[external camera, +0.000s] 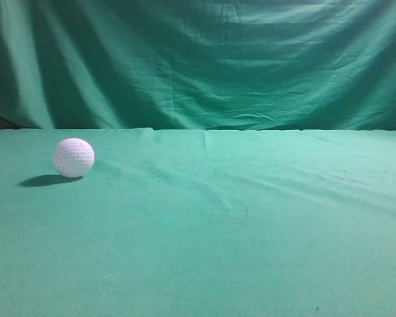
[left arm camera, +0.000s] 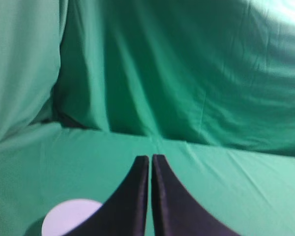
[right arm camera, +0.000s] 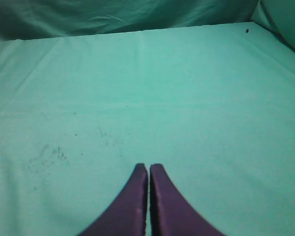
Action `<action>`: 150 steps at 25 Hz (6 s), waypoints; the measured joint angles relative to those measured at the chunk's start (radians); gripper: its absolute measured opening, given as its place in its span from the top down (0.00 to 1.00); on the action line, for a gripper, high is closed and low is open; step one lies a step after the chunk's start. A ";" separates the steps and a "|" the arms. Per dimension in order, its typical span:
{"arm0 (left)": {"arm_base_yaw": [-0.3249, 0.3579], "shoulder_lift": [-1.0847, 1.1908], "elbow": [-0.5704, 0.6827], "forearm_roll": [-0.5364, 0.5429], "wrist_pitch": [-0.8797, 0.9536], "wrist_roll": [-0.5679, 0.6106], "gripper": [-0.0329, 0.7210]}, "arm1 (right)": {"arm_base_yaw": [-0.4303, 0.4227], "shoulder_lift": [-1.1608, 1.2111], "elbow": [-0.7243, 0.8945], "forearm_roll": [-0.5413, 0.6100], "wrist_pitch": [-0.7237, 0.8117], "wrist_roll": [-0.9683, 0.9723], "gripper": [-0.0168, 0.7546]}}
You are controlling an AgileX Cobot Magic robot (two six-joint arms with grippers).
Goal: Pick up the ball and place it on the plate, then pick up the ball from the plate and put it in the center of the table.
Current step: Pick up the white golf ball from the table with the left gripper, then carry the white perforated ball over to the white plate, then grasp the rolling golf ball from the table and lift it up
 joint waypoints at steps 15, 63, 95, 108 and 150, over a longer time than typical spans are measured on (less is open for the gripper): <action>0.000 0.107 -0.291 -0.017 0.328 -0.127 0.96 | 0.000 0.000 0.000 0.000 0.000 0.000 0.98; -0.358 1.756 -1.139 -0.095 0.808 0.347 0.19 | 0.000 0.000 0.000 0.000 0.000 0.000 0.98; -0.331 1.630 -1.233 -0.014 0.899 0.214 0.55 | 0.000 0.000 0.000 0.000 0.000 0.000 0.98; 0.074 1.498 -1.231 0.122 1.031 0.056 0.55 | 0.000 0.000 0.000 0.000 0.000 0.000 0.98; 0.138 1.825 -1.525 -0.100 1.069 0.222 0.46 | 0.000 0.000 0.002 0.000 0.000 0.000 0.98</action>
